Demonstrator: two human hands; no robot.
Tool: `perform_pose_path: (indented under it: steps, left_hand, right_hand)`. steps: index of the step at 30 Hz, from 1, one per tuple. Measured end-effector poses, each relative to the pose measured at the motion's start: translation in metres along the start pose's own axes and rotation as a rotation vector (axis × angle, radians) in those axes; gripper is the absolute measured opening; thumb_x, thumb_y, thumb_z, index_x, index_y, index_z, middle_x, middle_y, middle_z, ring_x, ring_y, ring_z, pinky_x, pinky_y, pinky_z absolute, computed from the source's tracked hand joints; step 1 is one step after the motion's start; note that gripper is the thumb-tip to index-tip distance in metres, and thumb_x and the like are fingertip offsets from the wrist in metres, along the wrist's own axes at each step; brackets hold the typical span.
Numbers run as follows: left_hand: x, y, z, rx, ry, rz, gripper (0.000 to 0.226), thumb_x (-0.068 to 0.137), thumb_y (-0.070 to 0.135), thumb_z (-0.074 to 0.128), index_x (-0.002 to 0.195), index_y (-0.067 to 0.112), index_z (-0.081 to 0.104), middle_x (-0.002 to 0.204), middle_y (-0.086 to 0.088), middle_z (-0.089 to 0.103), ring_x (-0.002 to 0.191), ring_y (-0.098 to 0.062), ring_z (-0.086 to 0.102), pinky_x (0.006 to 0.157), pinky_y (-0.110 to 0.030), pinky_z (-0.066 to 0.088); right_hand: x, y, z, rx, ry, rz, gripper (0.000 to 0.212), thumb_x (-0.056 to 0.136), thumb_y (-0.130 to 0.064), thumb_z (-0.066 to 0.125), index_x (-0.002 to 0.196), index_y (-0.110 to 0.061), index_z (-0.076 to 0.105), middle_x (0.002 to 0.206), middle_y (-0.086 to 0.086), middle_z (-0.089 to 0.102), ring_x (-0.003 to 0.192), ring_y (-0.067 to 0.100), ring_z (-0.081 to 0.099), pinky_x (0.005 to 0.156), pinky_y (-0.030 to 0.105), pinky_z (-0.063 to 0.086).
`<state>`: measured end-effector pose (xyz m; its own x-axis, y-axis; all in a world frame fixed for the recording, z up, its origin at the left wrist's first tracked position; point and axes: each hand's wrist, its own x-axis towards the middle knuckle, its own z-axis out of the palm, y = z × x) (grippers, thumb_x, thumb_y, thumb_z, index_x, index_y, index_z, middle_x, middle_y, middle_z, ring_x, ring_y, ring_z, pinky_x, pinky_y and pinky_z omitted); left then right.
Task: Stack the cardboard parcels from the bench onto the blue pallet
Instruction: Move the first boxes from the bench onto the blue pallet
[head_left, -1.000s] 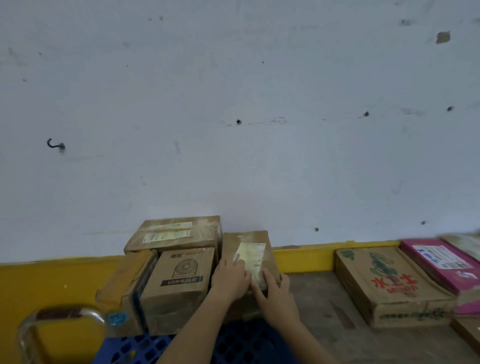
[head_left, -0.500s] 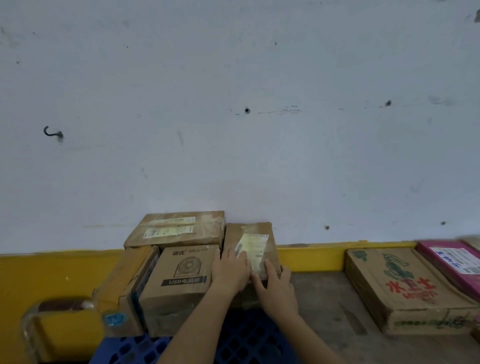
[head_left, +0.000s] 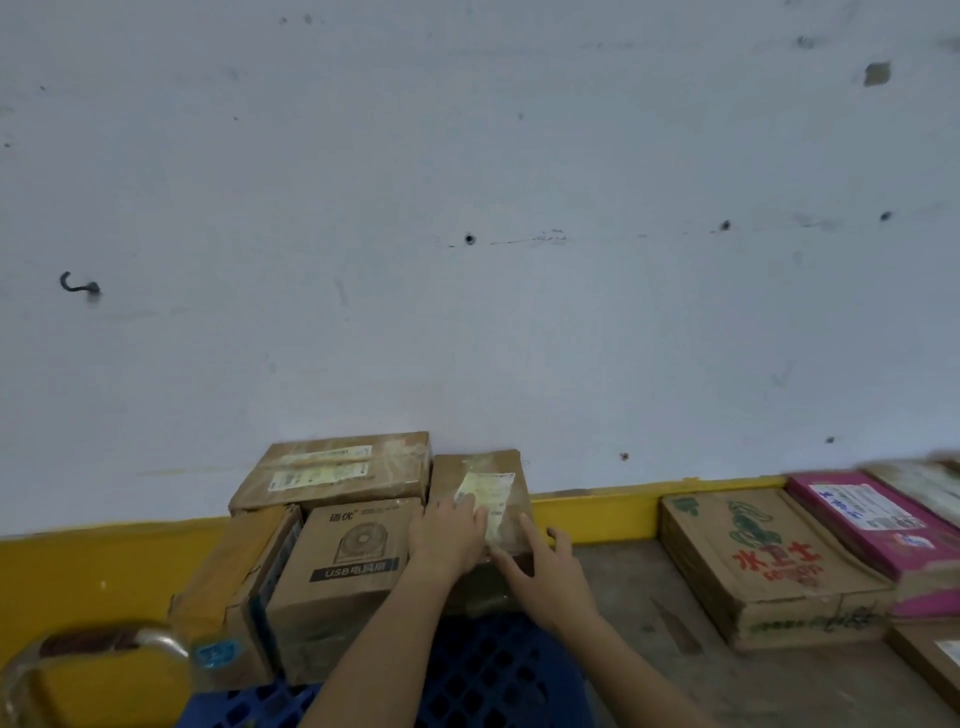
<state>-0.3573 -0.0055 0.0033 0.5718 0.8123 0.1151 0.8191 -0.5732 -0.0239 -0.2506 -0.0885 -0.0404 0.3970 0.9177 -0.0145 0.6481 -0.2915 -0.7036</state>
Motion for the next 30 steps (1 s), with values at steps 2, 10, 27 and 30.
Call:
perform_pose_path:
  steps: [2, 10, 27, 30]
  left_hand:
    - [0.001, 0.005, -0.007, -0.067, 0.042, -0.004, 0.031, 0.100, 0.031, 0.028, 0.118, 0.017, 0.050, 0.125, -0.005, 0.055, 0.114, -0.020, 0.052, 0.094, -0.034, 0.043]
    - [-0.007, 0.092, -0.021, -0.190, 0.053, 0.101, 0.043, 0.102, 0.026, 0.021, 0.140, 0.013, 0.038, 0.143, -0.014, 0.042, 0.126, -0.029, 0.045, 0.102, -0.040, 0.040]
    - [-0.040, 0.525, 0.011, -0.387, -0.062, 0.315, 0.046, 0.101, 0.039, 0.026, 0.144, 0.022, 0.032, 0.140, -0.009, 0.044, 0.127, -0.025, 0.044, 0.099, -0.038, 0.040]
    - [-0.033, 0.569, 0.024, -0.423, -0.143, 0.321, 0.048, 0.101, 0.041, 0.024, 0.145, 0.022, 0.029, 0.148, -0.007, 0.036, 0.134, -0.025, 0.036, 0.103, -0.042, 0.040]
  right_hand:
    - [-0.012, 0.008, -0.015, -0.025, 0.012, -0.011, 0.072, 0.087, -0.066, 0.036, 0.148, -0.037, 0.011, 0.157, -0.001, 0.004, 0.142, 0.028, 0.019, 0.109, 0.041, 0.035]
    - [-0.090, 0.096, -0.108, -0.213, 0.151, 0.059, 0.065, 0.090, -0.061, 0.036, 0.147, -0.034, 0.019, 0.154, 0.001, 0.016, 0.140, 0.027, 0.023, 0.104, 0.044, 0.037]
    - [-0.208, 0.399, -0.384, -0.271, 0.336, 0.363, 0.064, 0.091, -0.055, 0.041, 0.145, -0.027, 0.024, 0.152, 0.009, 0.023, 0.137, 0.033, 0.029, 0.106, 0.046, 0.035]
    - [-0.209, 0.435, -0.407, -0.203, 0.372, 0.420, 0.063, 0.092, -0.055, 0.040, 0.145, -0.025, 0.025, 0.152, 0.012, 0.021, 0.138, 0.034, 0.026, 0.105, 0.047, 0.036]
